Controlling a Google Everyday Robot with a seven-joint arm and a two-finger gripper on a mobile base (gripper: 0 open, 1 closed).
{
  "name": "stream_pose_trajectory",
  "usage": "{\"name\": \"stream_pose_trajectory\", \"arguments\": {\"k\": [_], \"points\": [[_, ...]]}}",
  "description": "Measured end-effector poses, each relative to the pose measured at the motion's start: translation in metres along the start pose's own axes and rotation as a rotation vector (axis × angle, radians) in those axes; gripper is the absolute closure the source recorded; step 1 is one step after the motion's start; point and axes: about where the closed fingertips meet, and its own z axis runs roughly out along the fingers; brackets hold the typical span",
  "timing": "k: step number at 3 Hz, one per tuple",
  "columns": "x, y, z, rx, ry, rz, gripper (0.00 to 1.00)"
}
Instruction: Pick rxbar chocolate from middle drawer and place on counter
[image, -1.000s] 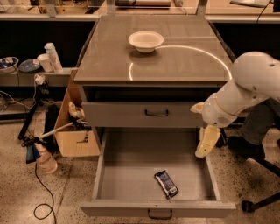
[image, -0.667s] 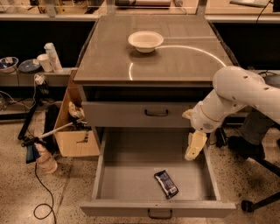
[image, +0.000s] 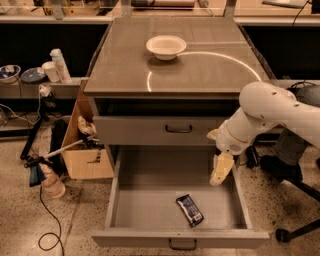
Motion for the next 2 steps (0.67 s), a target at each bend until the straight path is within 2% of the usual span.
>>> {"name": "stream_pose_trajectory", "arguments": {"k": [1,2], "points": [[0.013,-0.004,0.028,-0.014,0.012,0.012,0.00],[0.021,-0.008,0.052,-0.005,0.027,0.014,0.00]]}}
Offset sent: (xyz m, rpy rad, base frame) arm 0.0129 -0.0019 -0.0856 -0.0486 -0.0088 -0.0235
